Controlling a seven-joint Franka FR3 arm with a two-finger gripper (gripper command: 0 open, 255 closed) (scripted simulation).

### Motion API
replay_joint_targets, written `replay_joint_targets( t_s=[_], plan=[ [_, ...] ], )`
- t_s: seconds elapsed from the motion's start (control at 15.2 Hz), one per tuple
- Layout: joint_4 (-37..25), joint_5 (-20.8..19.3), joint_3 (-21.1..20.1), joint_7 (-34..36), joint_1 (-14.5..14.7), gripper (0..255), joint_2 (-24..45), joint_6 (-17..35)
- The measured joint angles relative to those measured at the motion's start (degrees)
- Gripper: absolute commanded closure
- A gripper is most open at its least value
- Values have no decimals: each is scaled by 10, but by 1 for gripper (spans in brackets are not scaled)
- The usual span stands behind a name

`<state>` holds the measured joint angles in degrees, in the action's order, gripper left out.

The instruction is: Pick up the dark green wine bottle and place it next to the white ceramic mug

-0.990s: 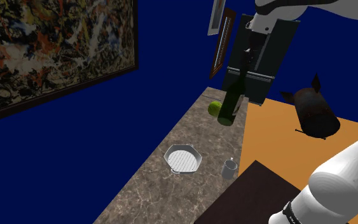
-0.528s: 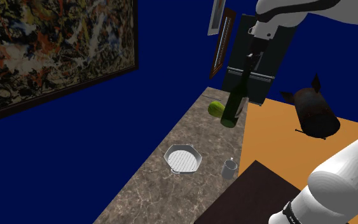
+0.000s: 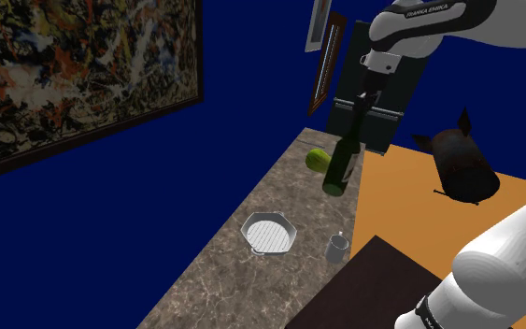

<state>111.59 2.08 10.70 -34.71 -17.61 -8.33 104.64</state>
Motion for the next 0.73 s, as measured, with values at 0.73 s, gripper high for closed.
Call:
replay_joint_targets(
  t_s=[0.73],
  plan=[
    [74, 3, 1, -5, 0, 255, 9, 83]
  ],
)
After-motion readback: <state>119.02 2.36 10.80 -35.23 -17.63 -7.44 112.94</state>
